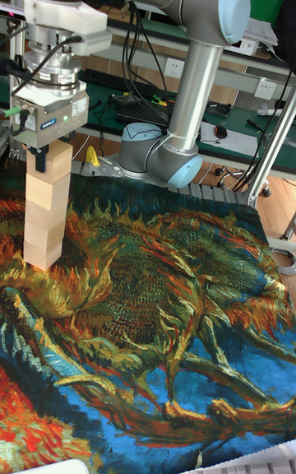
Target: Stack the blocks in a vertical line of five
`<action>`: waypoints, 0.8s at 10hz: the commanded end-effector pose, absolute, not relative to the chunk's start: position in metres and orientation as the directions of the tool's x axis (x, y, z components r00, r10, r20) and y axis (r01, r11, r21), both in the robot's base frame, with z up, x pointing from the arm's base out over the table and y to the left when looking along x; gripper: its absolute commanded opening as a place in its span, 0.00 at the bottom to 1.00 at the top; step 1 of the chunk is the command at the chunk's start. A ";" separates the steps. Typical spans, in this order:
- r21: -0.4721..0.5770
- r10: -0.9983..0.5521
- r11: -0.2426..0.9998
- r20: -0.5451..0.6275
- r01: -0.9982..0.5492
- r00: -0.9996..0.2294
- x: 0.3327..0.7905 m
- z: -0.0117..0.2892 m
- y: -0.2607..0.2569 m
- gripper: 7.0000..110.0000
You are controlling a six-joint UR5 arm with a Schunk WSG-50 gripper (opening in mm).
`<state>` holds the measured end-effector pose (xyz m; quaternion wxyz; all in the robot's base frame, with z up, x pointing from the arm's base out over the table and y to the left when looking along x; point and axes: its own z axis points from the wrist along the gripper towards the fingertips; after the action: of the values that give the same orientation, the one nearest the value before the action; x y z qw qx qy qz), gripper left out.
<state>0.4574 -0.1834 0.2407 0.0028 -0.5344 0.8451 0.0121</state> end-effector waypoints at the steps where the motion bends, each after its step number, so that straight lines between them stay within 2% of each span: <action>1: 0.012 -0.902 0.431 -0.032 -0.902 -0.431 0.460 0.242 -0.181 0.15; 2: 0.013 -0.902 0.431 -0.033 -0.902 -0.431 0.460 0.242 -0.181 0.36; 8: -0.008 -0.900 0.436 -0.038 -0.900 -0.435 0.466 0.241 -0.182 0.36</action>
<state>0.4618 -0.1839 0.2399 0.0094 -0.5329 0.8461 0.0071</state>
